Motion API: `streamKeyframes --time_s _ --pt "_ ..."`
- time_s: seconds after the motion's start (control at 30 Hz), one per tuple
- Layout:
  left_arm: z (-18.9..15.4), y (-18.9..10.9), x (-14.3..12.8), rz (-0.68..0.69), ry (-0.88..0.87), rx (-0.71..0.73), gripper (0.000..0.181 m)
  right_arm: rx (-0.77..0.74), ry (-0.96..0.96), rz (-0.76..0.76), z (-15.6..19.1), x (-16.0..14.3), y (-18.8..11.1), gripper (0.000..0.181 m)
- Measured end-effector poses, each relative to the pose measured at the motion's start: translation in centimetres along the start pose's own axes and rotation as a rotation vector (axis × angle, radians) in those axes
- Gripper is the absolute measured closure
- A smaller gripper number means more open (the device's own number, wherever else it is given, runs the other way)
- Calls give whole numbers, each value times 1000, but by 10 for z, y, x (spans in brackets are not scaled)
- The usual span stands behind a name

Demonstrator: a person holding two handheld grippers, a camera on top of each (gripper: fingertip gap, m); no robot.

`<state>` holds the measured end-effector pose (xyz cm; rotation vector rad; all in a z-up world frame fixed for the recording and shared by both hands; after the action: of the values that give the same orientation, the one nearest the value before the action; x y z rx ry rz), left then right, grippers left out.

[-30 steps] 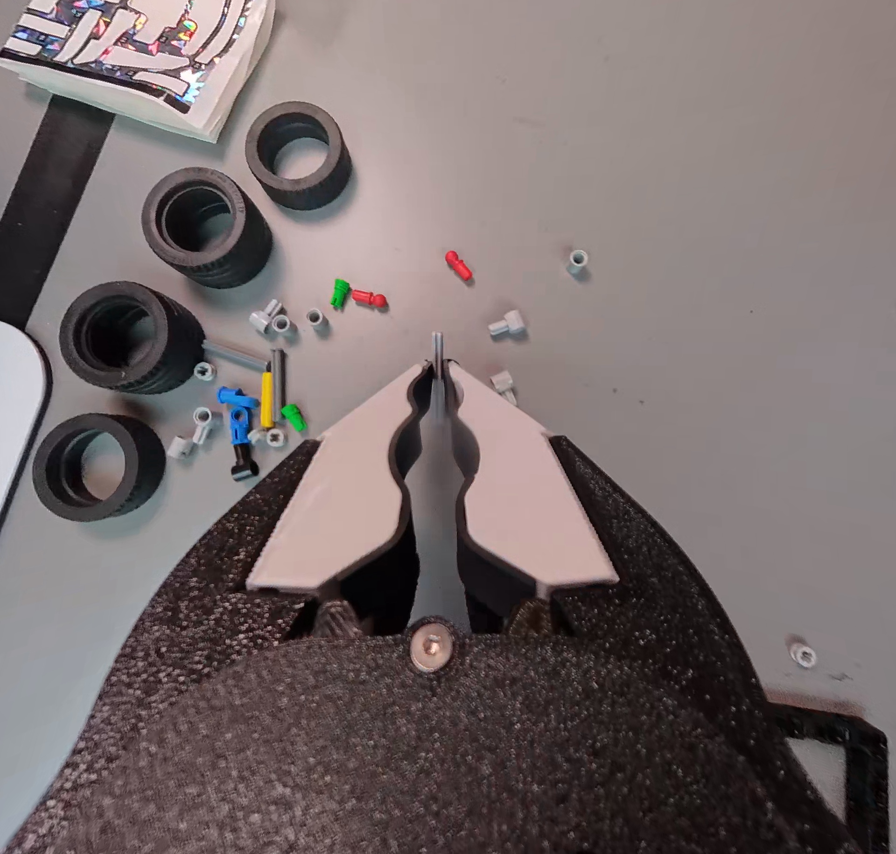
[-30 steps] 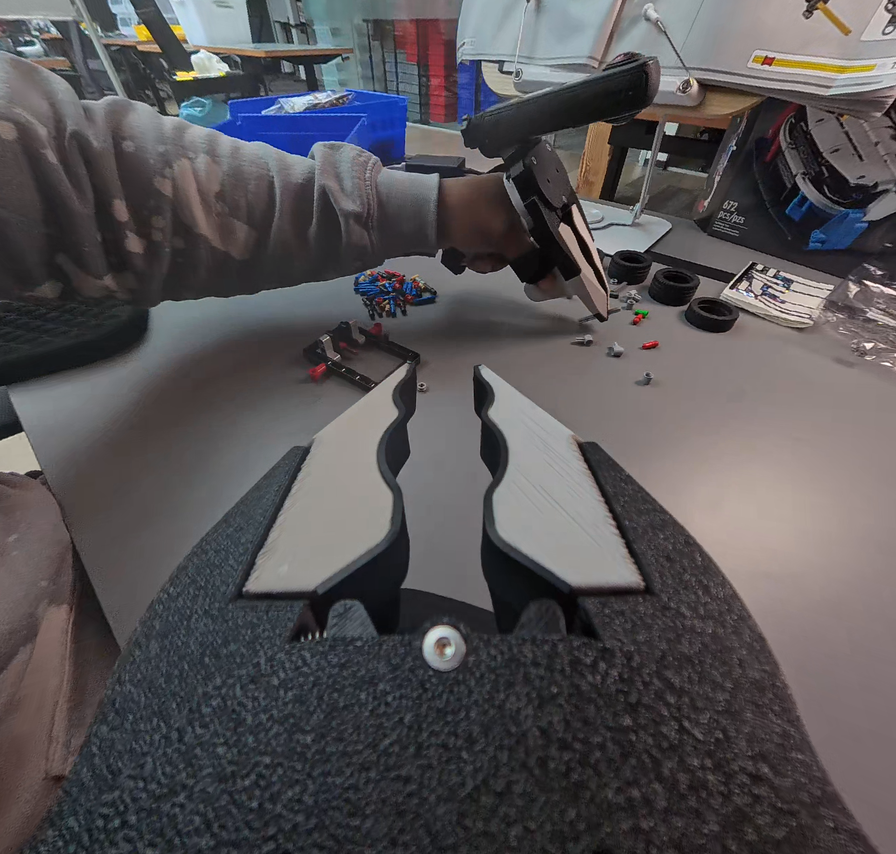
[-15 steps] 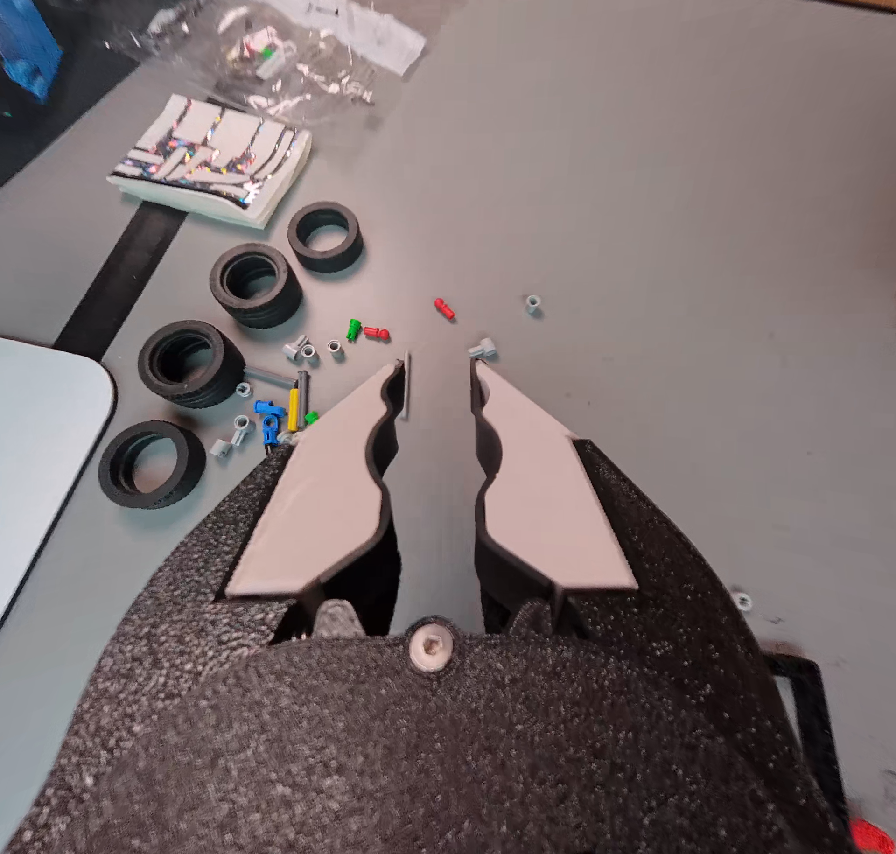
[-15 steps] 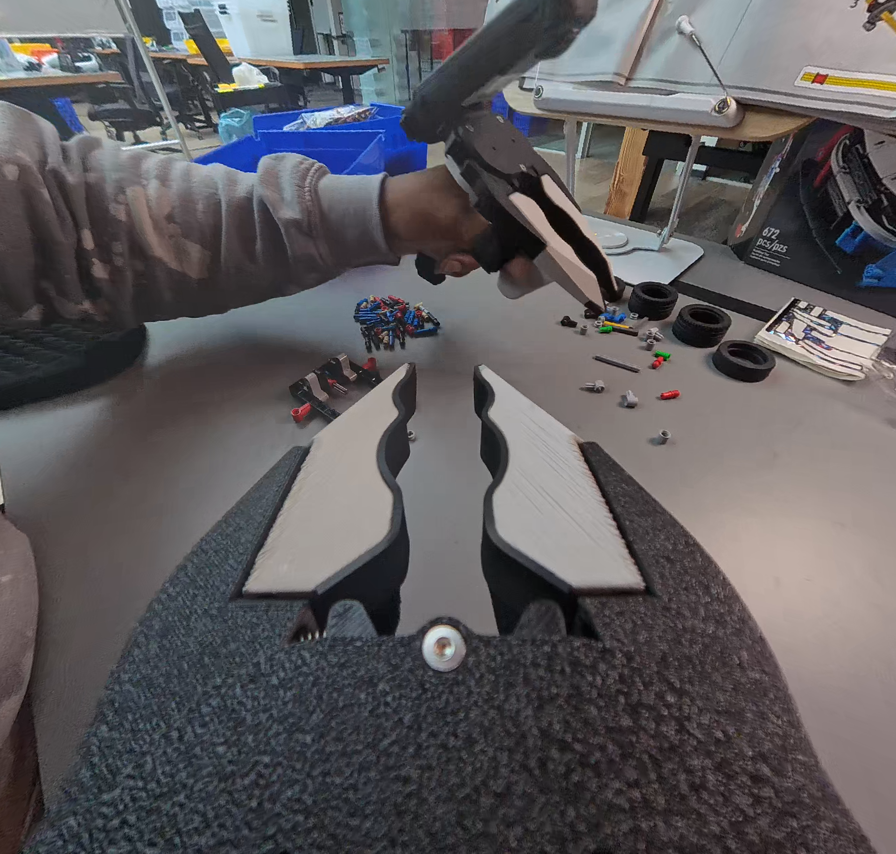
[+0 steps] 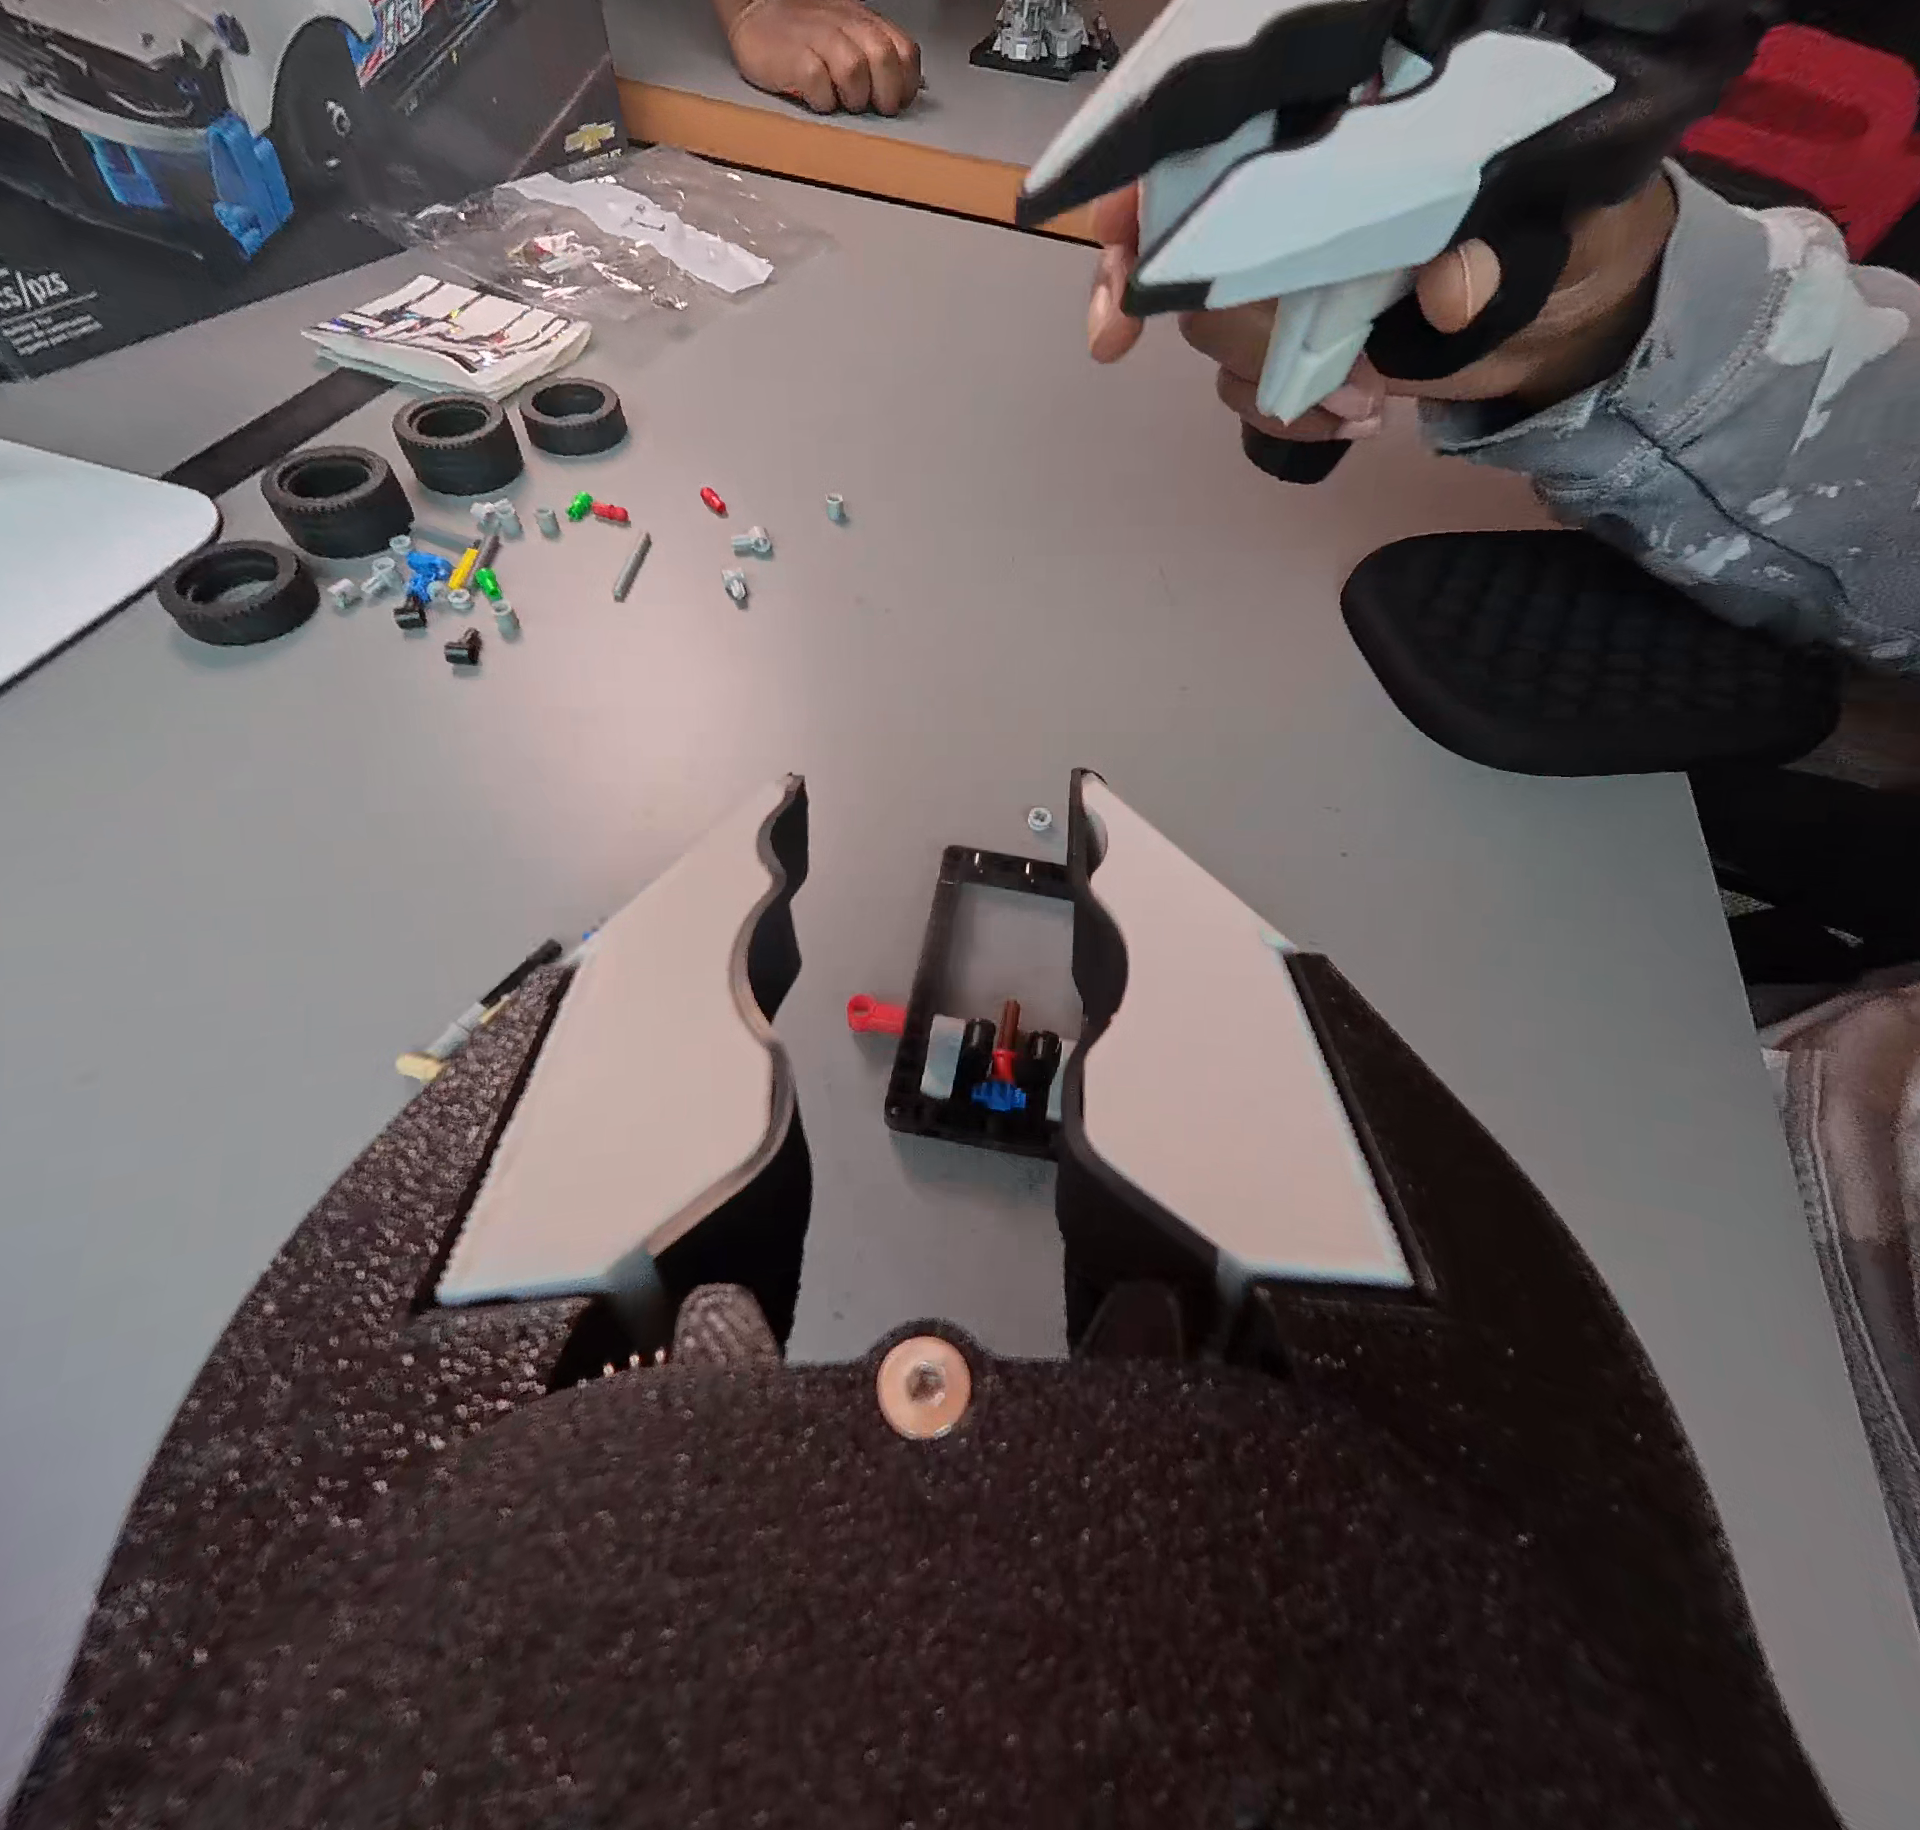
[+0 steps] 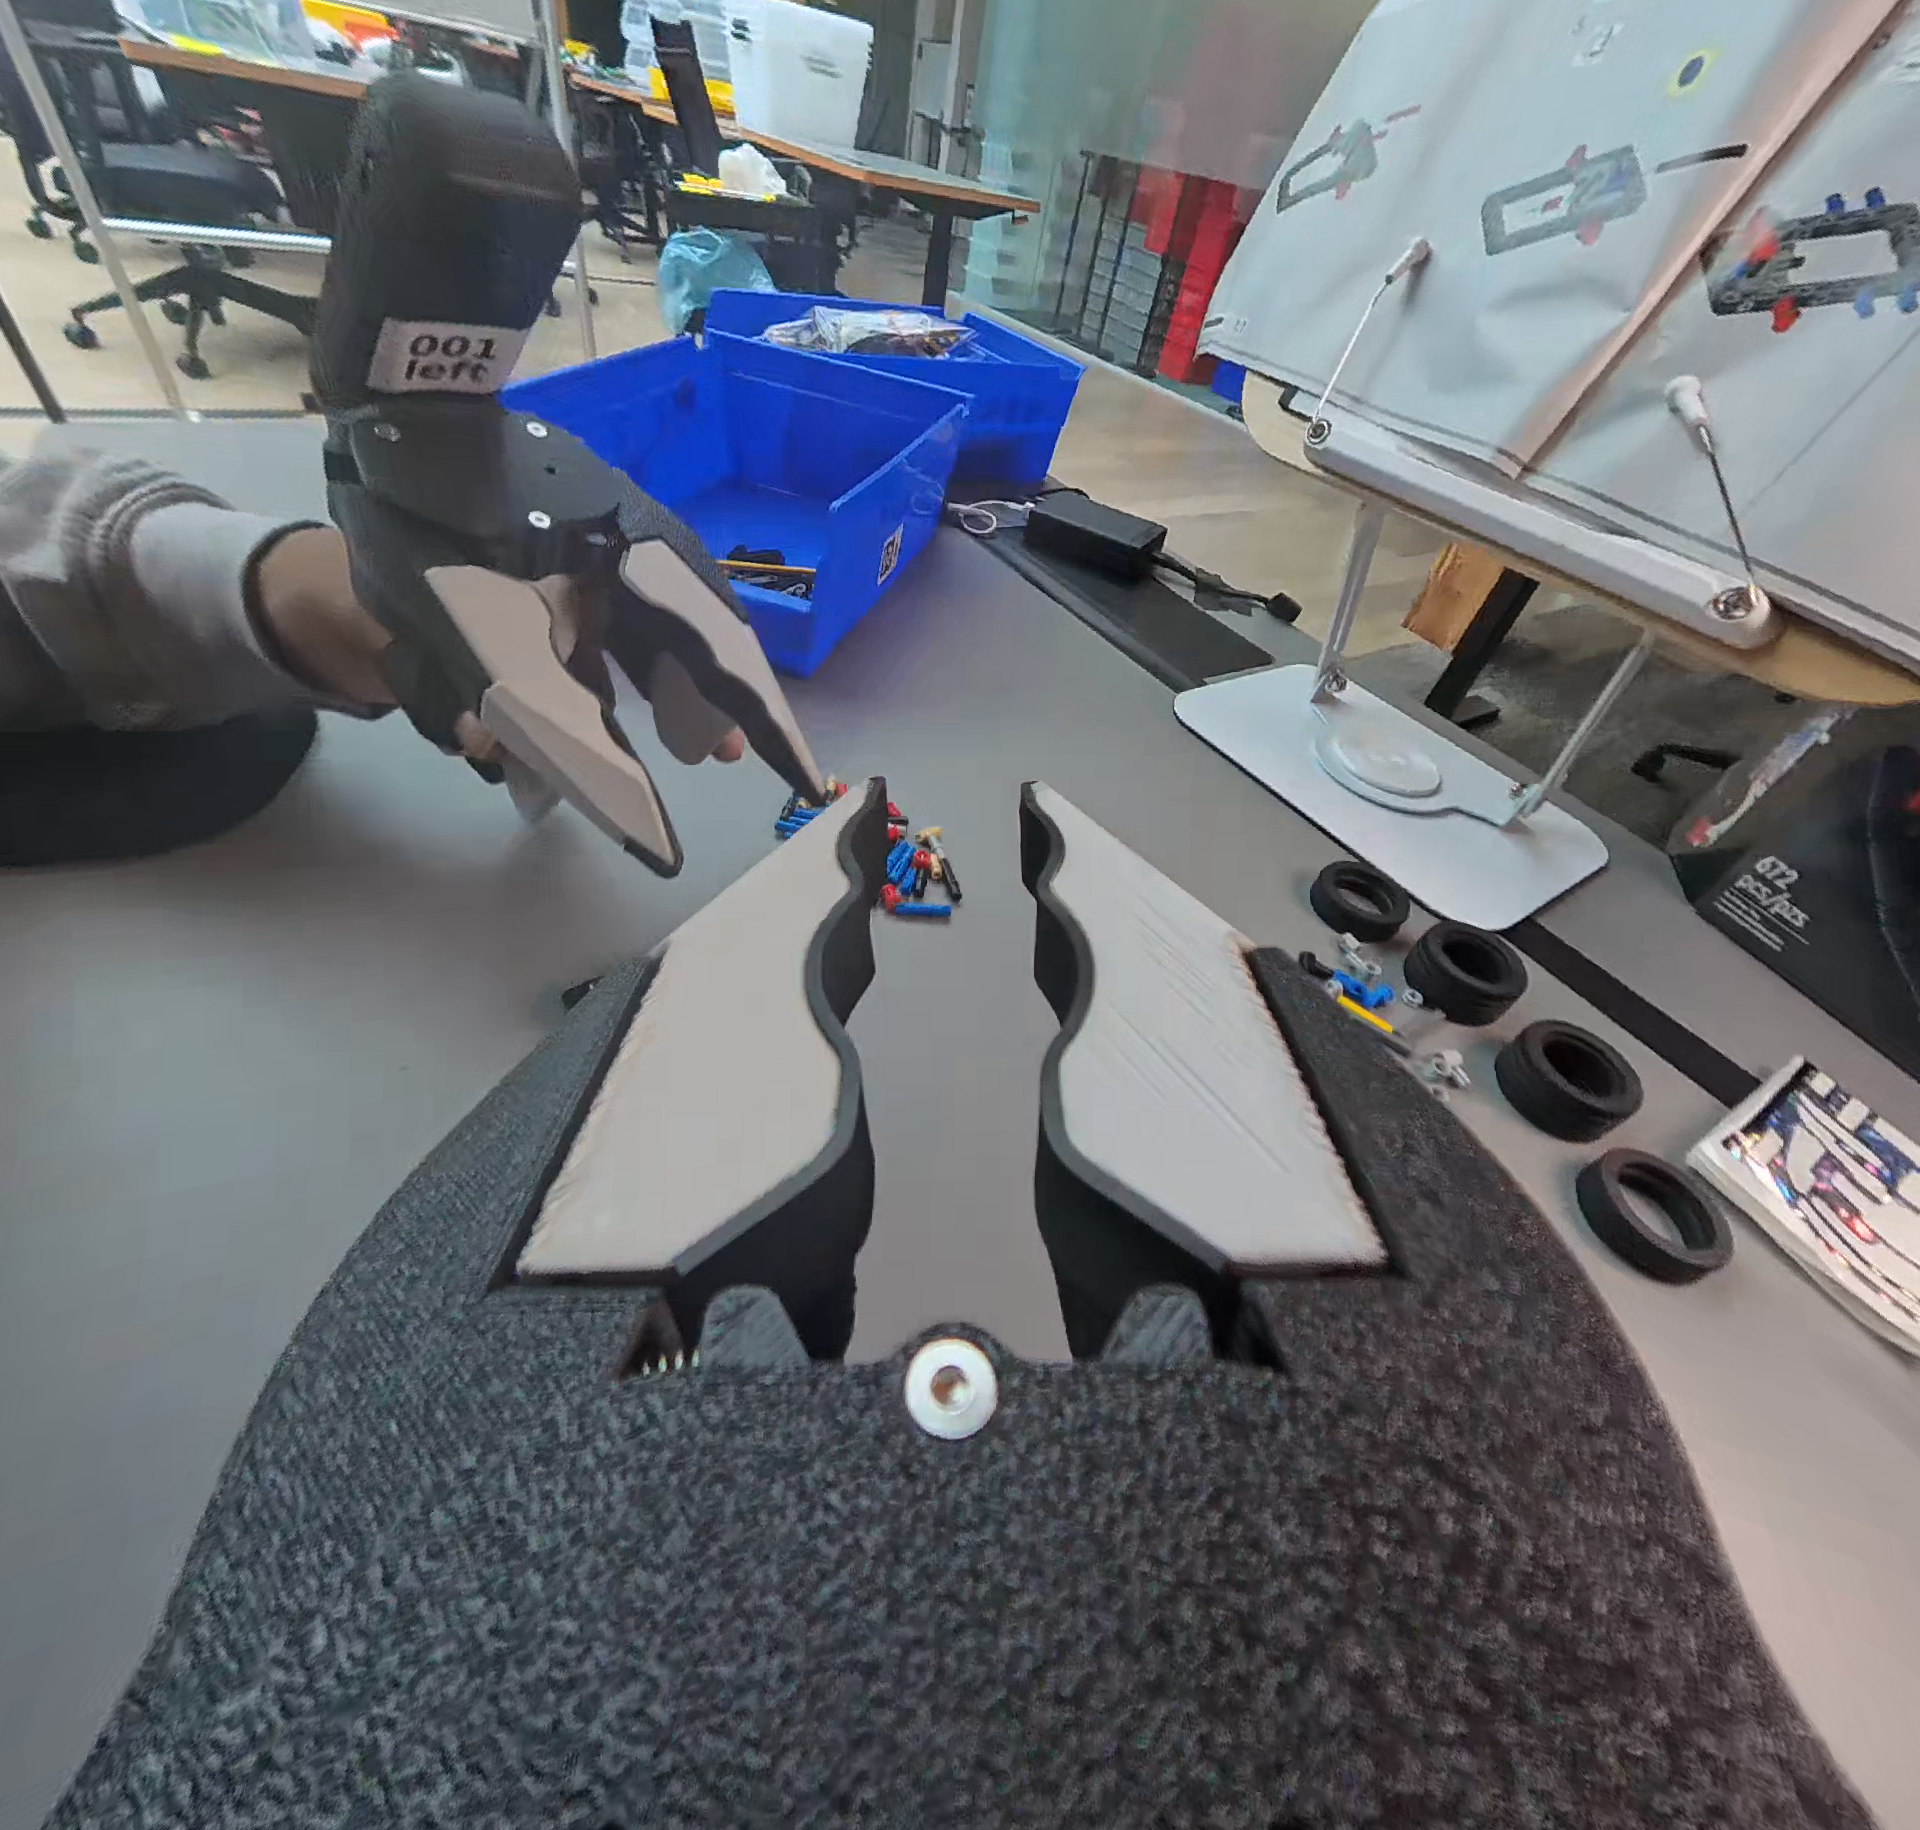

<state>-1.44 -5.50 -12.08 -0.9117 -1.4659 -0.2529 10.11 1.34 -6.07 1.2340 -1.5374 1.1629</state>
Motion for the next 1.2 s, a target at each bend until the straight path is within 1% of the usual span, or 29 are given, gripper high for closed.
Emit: streamKeyframes --time_s 0.03,0.1,0.13,0.2,0.27,0.37,0.47,0.63,0.77,0.87,0.93,1.0,1.1,1.17,1.2 --pt "3 1 -7 -17 -11 6 131 15 0 -13 -5 -2 9 155" --pt "7 1 -17 -40 -35 -19 131 28 -13 -18 -16 -14 26 152" --pt "7 0 -18 -37 -40 -40 129 26 -9 -12 -20 -23 34 151" --pt "11 -4 -18 -41 3 -24 124 34 49 -21 -21 -39 43 146" --pt "11 -6 -20 -52 13 -34 125 41 94 -37 -15 -50 45 146" --pt "5 -5 -24 -42 42 -52 124 59 71 -28 -2 -59 44 147" --pt "-1 1 -27 -22 104 -49 125 77 43 -34 5 -58 42 147" --pt "-7 6 -33 33 130 -72 121 89 67 -36 5 -58 38 148" --pt "-17 2 -36 68 98 -139 113 148 19 75 11 -70 39 143" --pt "-24 3 -43 138 78 -178 103 249 -38 216 23 -87 36 140" --pt "-25 6 -53 207 82 -167 98 337 -45 307 36 -96 33 132" --pt "-21 9 -64 284 100 -125 91 383 -66 357 46 -100 31 127" --pt "-14 11 -75 358 139 -70 90 425 -116 431 58 -107 29 120" --pt "-10 13 -80 399 131 -57 90 448 -133 458 62 -112 28 120" --pt "-9 13 -81 408 130 -52 94 458 -122 472 62 -115 27 122"
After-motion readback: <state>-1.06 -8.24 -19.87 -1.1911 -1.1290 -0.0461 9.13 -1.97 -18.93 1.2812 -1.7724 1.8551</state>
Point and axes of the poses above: each gripper's, where its closed fingertips meet, y out along the fingers, x out of its top, z = x × y across the jaws, the point moved 4 cm from there along -y, back along the fingers, and after that the axes turned 4 degrees about -y, right-handed, at the moved point
